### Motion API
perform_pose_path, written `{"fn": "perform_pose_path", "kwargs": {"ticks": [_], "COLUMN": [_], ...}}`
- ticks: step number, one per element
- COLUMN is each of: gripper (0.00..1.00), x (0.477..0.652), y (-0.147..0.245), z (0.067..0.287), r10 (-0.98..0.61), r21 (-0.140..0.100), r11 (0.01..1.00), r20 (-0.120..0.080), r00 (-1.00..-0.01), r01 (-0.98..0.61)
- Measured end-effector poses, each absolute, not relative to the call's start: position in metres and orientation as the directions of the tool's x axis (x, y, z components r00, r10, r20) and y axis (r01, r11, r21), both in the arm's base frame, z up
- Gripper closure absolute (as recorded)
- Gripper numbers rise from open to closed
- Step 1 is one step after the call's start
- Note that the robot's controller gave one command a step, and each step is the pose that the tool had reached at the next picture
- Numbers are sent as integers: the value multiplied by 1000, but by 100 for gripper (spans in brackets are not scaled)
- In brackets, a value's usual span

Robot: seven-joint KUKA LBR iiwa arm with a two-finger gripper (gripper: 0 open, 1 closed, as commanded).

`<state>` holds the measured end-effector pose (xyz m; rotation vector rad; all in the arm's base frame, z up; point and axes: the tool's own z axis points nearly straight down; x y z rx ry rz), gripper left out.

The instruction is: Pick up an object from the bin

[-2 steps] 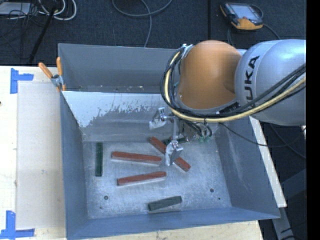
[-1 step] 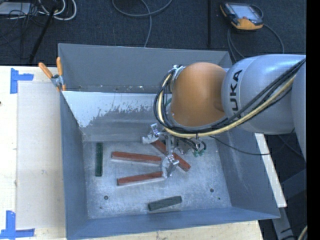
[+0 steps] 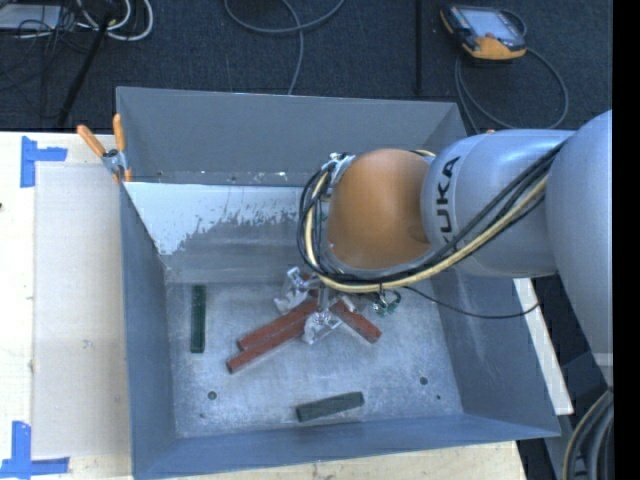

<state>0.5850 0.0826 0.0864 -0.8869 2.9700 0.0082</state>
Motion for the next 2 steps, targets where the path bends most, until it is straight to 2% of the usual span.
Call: {"fn": "perform_pose_path", "kwargs": {"ticks": [1,2], "gripper": [100,100], "x": [585,579], "y": [83,89], "z": [86,252], "r10": [-548,-511], "r21": [-7,-2], "r11": [837,860], "r20": [-41,-7], "r00": [-836,-860], "r01": [-548,-511]}}
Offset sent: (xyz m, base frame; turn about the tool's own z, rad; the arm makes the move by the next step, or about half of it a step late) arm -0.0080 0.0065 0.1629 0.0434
